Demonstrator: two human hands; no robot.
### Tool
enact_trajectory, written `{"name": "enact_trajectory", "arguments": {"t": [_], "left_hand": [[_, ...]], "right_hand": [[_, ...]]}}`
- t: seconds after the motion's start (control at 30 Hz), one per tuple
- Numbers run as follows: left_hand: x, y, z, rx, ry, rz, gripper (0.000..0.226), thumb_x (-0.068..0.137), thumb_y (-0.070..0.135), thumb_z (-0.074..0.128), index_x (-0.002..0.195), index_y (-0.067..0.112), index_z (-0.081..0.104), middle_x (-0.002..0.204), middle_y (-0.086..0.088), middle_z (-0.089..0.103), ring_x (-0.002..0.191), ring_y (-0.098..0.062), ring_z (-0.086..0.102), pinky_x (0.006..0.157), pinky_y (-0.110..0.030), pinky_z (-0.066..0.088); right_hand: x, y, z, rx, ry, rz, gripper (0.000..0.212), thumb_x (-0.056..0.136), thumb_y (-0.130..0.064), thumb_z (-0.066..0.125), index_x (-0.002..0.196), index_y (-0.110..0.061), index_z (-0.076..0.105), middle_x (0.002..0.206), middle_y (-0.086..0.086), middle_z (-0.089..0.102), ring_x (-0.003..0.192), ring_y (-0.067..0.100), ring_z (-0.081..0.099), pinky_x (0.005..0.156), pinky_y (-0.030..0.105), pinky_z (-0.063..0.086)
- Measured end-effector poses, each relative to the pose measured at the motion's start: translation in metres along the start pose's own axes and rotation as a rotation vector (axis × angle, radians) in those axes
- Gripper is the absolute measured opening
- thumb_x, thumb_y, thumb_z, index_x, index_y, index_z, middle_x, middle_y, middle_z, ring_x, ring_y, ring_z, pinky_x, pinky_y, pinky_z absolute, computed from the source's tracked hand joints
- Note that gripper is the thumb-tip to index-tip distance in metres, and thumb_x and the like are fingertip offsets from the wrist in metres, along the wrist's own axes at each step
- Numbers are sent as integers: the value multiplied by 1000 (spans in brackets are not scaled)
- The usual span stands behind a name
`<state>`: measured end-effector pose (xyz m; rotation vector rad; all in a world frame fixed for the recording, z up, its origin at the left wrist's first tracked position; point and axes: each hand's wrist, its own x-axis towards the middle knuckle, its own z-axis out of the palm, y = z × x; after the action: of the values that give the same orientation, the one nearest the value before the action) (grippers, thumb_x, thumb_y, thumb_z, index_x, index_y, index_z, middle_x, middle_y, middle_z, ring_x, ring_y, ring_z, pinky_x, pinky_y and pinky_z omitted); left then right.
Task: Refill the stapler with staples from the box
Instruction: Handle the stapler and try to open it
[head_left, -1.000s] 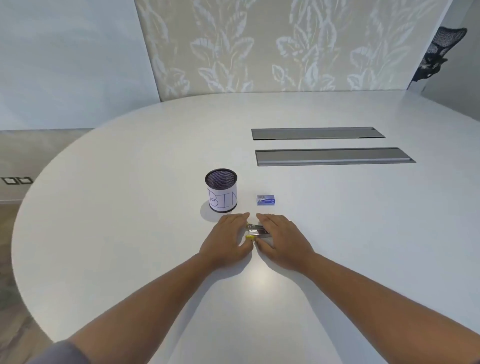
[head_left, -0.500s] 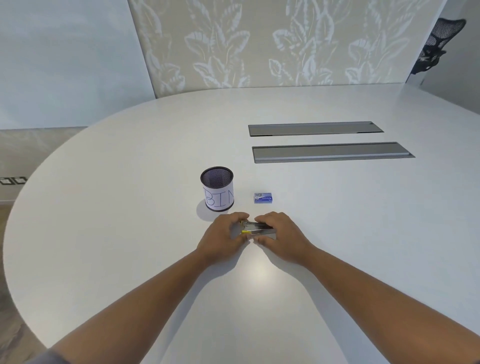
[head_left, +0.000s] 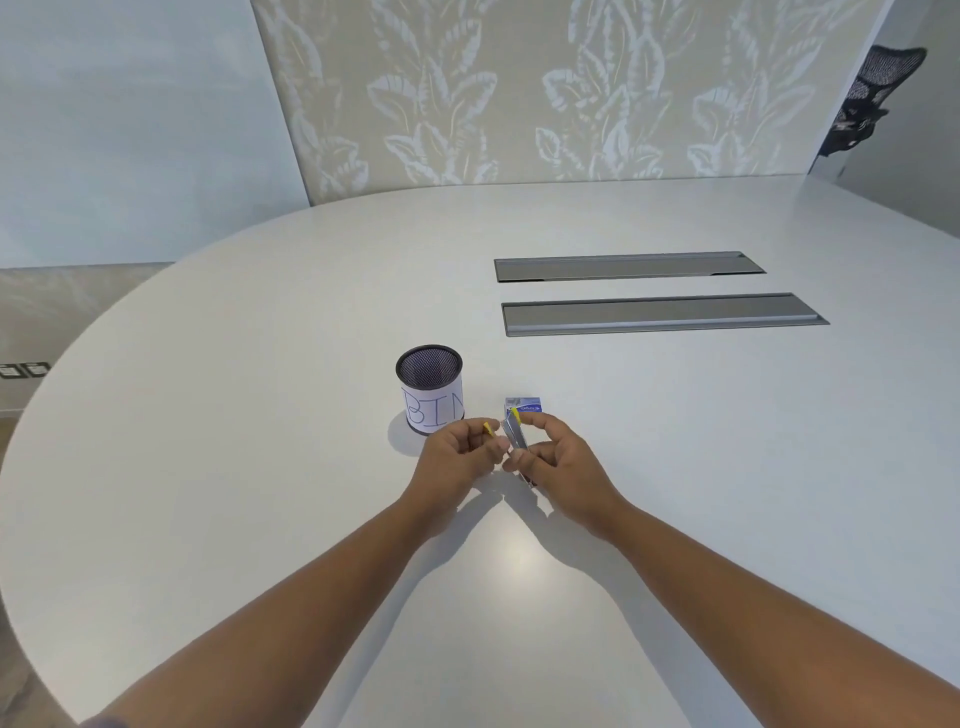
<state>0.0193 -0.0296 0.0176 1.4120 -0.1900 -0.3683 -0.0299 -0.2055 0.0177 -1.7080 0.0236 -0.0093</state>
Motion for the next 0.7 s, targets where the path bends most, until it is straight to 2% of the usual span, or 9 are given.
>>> {"name": "enact_trajectory", "arguments": {"t": [0.1,0.2,0.3,0.37,0.43,0.53,0.7], "left_hand": [[3,0,6,-136,-14,-58,20,91,12,74,107,2,70,83,-13,63,75,-27,56,70,-33,53],[7,2,11,-177,-26,-82,4,96,8,67,98,7,70,79,-10,62,74,-25,51,68,-31,52],[7,3,14,-173,-33,-93,10,98,10,63,105,4,69,83,-12,61,79,-27,49,78,-40,46],[7,2,15,-162,-41,-92,19,99,12,62,112,-1,68,89,-13,66,82,-27,55,81,-39,50],[7,1,16,-140,-47,-89,22,100,12,61,117,-1,68,94,-12,69,84,-25,60,82,-35,54],[6,2,16,-134,-60,-92,21,100,12,62,117,2,69,94,-11,71,86,-24,61,82,-32,56],[5,1,15,-139,-93,-95,22,98,13,64,118,8,72,101,-14,73,91,-24,64,88,-37,55]], "right_hand": [[1,1,3,23,-31,-2,55,101,-17,63,149,-30,39,94,20,78,83,13,72,77,27,54],[1,4,4,12,-21,15,61,103,-19,59,158,-25,32,97,30,72,86,22,68,84,39,53],[0,7,5,-53,-13,0,63,104,-23,59,159,-27,29,89,20,74,83,17,67,82,35,52],[-1,9,5,-96,-19,-17,65,104,-22,59,160,-26,28,78,4,72,79,12,65,79,31,50],[-1,9,4,-133,-25,-22,66,104,-22,58,161,-26,25,78,-4,73,84,15,68,84,38,54],[-2,8,5,-163,-26,-23,66,104,-22,57,162,-26,24,90,7,77,99,31,71,95,50,53],[-3,6,6,-230,-38,-21,67,105,-25,55,163,-28,20,96,17,76,104,34,71,98,56,53]]}}
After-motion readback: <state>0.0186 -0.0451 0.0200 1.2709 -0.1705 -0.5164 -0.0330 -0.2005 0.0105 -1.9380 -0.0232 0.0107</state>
